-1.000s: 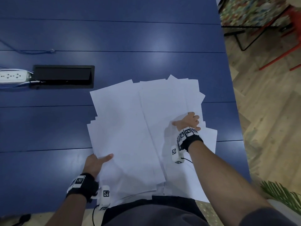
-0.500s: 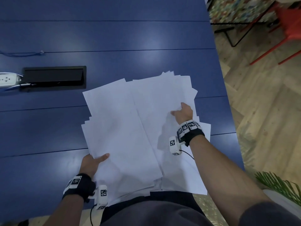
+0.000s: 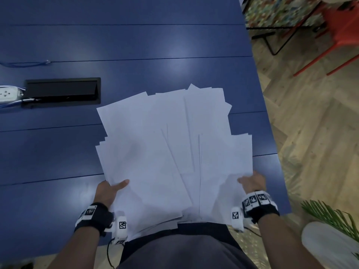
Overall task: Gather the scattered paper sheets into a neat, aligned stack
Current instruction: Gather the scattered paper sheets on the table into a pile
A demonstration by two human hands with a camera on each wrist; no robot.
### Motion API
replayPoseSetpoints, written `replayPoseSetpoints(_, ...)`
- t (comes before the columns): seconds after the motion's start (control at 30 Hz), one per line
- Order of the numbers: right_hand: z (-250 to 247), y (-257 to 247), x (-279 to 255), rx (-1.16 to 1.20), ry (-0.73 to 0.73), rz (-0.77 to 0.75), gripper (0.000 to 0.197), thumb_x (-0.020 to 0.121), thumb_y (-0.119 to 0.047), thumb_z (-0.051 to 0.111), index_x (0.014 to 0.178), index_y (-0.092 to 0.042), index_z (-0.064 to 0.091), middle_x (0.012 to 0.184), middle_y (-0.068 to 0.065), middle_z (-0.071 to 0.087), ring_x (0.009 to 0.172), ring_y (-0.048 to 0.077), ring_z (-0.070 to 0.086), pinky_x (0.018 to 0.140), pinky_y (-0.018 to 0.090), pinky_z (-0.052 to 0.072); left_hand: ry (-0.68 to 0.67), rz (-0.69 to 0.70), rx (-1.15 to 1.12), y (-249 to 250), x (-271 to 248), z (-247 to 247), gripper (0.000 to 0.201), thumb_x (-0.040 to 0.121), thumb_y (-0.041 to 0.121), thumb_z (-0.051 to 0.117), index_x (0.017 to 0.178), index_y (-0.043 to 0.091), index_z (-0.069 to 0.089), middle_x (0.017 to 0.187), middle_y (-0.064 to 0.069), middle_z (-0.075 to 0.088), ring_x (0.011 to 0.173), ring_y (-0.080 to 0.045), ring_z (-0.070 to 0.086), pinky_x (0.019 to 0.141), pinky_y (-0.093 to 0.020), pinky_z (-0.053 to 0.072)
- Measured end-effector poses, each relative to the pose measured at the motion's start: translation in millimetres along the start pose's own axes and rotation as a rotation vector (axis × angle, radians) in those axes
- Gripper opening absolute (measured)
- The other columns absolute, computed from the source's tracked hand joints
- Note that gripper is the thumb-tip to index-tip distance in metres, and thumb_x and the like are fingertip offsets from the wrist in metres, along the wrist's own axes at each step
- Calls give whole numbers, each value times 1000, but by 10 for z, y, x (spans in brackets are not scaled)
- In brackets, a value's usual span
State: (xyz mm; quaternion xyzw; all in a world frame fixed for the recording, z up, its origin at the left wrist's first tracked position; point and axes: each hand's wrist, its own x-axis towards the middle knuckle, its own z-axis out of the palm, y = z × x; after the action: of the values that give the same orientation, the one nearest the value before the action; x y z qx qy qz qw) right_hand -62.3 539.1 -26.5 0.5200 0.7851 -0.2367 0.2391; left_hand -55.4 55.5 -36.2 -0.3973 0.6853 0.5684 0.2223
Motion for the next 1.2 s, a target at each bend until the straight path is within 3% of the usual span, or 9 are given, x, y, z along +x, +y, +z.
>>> replayPoseSetpoints(0.13, 220, 106, -213, 31, 25, 40, 72, 74, -28, 86, 129, -5, 45, 140, 19, 37, 121, 46, 51, 94, 50, 48, -9, 1, -9, -77, 74, -19, 28, 83, 16, 91, 103, 7, 73, 102, -12, 77, 95, -35, 71, 74, -33, 51)
replayPoseSetpoints(0.2, 277, 61, -231, 100, 13, 38, 74, 69, -27, 89, 124, -9, 43, 135, 19, 48, 117, 43, 57, 96, 52, 49, 4, -9, 1, -111, 110, -34, 27, 83, 18, 92, 101, 9, 74, 101, -11, 77, 97, -37, 71, 71, -33, 52)
replayPoseSetpoints(0.33, 322, -12, -177, 35, -51, 48, 60, 65, -45, 87, 107, -12, 59, 109, 11, 69, 109, 36, 66, 102, 53, 47, 3, -5, 28, -167, 159, -51, 37, 79, 22, 95, 108, 7, 76, 107, -11, 80, 105, -37, 73, 99, -46, 55)
replayPoseSetpoints(0.4, 300, -74, -213, 37, -72, 38, 53, 64, -44, 86, 99, -10, 65, 105, 8, 71, 103, 34, 69, 96, 48, 53, 5, -12, 35, -177, 164, -55, 41, 78, 23, 95, 109, 6, 76, 108, -12, 80, 105, -38, 73, 103, -49, 55)
replayPoseSetpoints(0.5, 281, -129, -277, 126, -49, -39, 37, 73, -21, 85, 103, -7, 68, 103, 12, 72, 98, 33, 70, 85, 41, 58, 14, -10, 44, -190, 177, -58, 38, 78, 24, 96, 105, 5, 76, 107, -14, 80, 103, -38, 73, 101, -48, 55)
replayPoseSetpoints(0.63, 244, -121, -308, 117, -90, -137, 32, 79, -14, 82, 106, -9, 67, 98, 8, 70, 93, 30, 68, 82, 36, 56, 15, -6, 16, -201, 186, -61, 38, 79, 21, 94, 106, 3, 76, 104, -14, 79, 97, -36, 73, 92, -41, 55)
replayPoseSetpoints(0.8, -137, -11, -112, 211, -24, -186, 37, 75, -17, 85, 108, -5, 73, 102, 12, 75, 98, 33, 72, 89, 48, 58, 4, -6, -12, -141, 115, -22, 30, 84, 15, 90, 102, 0, 72, 95, -11, 76, 86, -31, 69, 73, -31, 51)
replayPoseSetpoints(0.97, -594, -272, -61, 547, -114, -322, 45, 81, -3, 79, 124, -7, 68, 115, 6, 74, 104, 29, 69, 97, 46, 53, -9, -14, -24, -175, 156, -59, 37, 82, 17, 92, 110, 0, 75, 103, -15, 79, 93, -34, 74, 78, -33, 55)
replayPoseSetpoints(1.2, -227, -1360, 264, 448, -126, -233, 39, 78, -2, 80, 116, 0, 70, 115, 16, 72, 106, 31, 69, 97, 45, 55, -13, -7, -13, -219, 187, -84, 41, 80, 19, 93, 114, 3, 76, 107, -11, 80, 100, -33, 74, 88, -39, 55)
